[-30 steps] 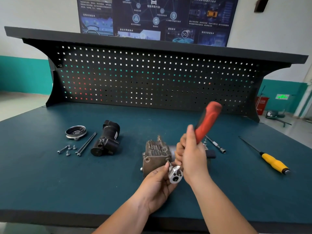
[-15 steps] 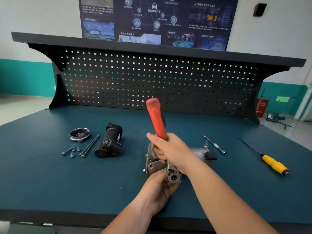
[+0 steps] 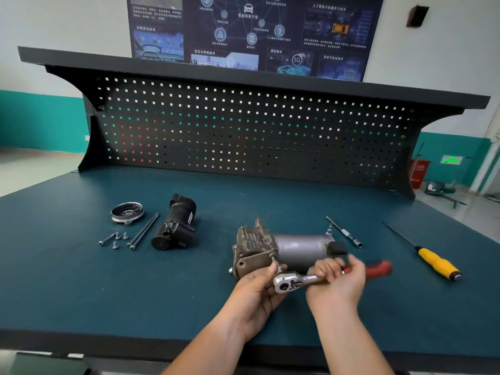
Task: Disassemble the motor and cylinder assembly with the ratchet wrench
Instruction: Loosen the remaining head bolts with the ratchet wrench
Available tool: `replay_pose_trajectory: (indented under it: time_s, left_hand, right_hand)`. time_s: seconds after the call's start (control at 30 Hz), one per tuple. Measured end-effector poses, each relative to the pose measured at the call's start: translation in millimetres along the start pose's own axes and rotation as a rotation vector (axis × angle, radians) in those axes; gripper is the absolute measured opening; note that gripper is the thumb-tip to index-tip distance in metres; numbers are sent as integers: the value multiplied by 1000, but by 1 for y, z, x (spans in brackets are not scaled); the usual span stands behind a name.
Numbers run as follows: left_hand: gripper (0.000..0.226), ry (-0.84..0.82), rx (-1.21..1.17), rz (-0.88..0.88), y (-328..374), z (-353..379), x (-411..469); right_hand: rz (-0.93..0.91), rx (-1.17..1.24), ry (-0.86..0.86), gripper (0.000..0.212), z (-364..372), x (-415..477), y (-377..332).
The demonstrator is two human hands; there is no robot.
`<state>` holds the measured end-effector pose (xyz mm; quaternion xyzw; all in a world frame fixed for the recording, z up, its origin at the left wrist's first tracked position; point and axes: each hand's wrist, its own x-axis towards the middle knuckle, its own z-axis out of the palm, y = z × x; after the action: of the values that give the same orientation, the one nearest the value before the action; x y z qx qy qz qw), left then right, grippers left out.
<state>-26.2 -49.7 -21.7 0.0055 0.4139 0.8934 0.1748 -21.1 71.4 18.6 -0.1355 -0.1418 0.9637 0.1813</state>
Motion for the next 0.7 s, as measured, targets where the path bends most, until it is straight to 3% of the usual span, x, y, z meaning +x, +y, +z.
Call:
replay_pose_trajectory:
  time_s: [0.17,0.37,0.5,0.7]
  left_hand:
    - [17,28,3,16,0,-3,-1]
    - [15,33,-36,32,-3,-6,-1]
    - [17,10,-17,31,-2,-6,0]
    - [23,-10,26,23,-3,-7,2]
  right_hand:
    - [-60,36,54,35,-2,-4,8]
    - [-253,-219,-102,33,24,-15,12]
    - [-259,-546,-317,34,49,-15,16]
    - [-273,-1352,-775,33,76,-20,42]
